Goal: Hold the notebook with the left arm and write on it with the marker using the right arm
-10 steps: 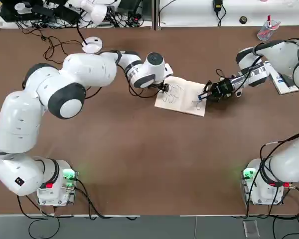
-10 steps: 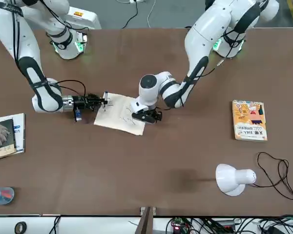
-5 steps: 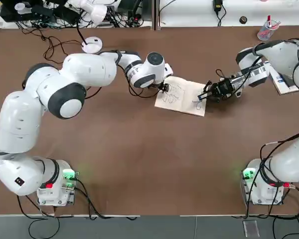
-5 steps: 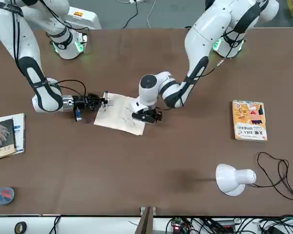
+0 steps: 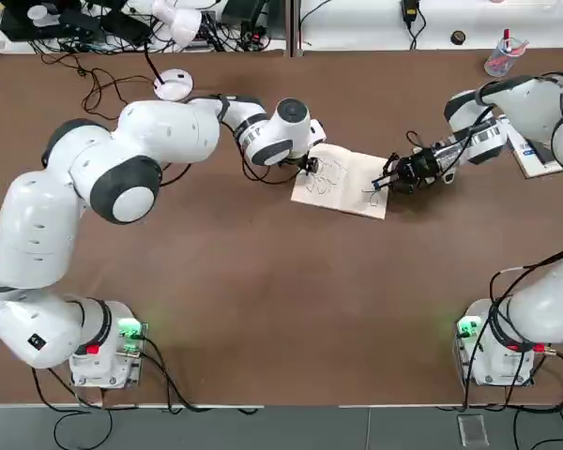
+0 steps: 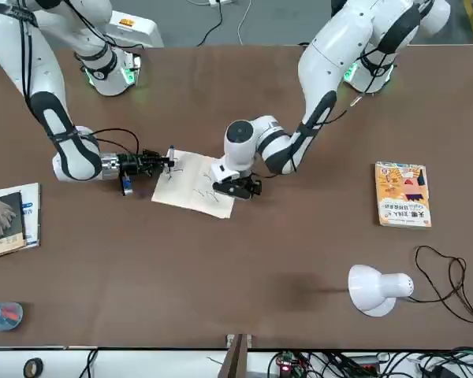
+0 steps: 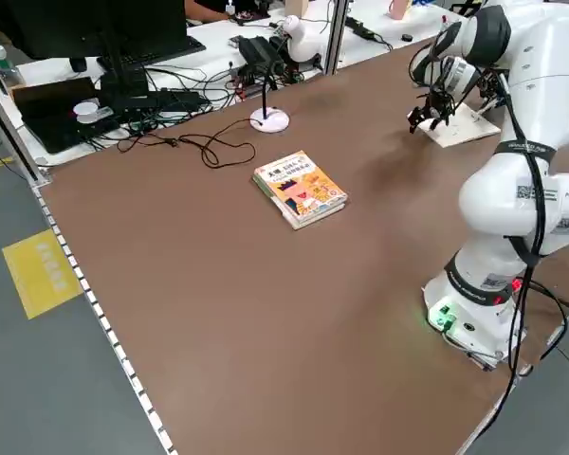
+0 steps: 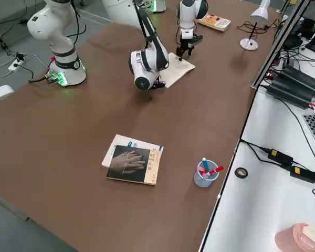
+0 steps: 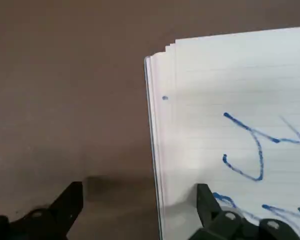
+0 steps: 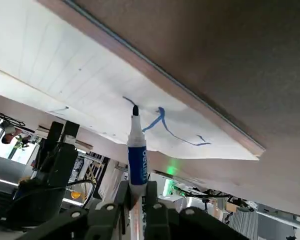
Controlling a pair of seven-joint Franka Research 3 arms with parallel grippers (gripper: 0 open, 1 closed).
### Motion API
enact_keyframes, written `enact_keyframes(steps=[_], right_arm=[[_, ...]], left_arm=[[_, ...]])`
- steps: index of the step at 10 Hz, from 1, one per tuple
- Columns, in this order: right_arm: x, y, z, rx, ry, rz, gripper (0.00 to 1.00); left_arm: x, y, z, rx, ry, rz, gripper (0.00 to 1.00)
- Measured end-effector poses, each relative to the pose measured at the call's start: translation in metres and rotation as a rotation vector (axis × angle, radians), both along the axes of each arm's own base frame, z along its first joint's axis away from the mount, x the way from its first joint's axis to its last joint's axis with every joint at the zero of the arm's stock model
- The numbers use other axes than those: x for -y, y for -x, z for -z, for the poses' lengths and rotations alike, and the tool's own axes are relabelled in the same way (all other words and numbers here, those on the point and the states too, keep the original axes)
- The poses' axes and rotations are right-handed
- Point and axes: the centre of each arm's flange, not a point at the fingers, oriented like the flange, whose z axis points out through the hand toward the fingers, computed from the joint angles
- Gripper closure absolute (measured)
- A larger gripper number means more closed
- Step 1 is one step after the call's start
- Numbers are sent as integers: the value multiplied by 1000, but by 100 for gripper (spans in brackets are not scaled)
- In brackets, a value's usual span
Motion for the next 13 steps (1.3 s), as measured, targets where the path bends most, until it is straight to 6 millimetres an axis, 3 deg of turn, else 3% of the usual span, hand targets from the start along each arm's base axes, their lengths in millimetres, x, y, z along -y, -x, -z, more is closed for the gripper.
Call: enact_keyframes(steps=[13], right_arm=[[-15, 6, 1, 8, 1, -41, 83]], left_arm=[[0, 0, 0, 0, 0, 1, 0]])
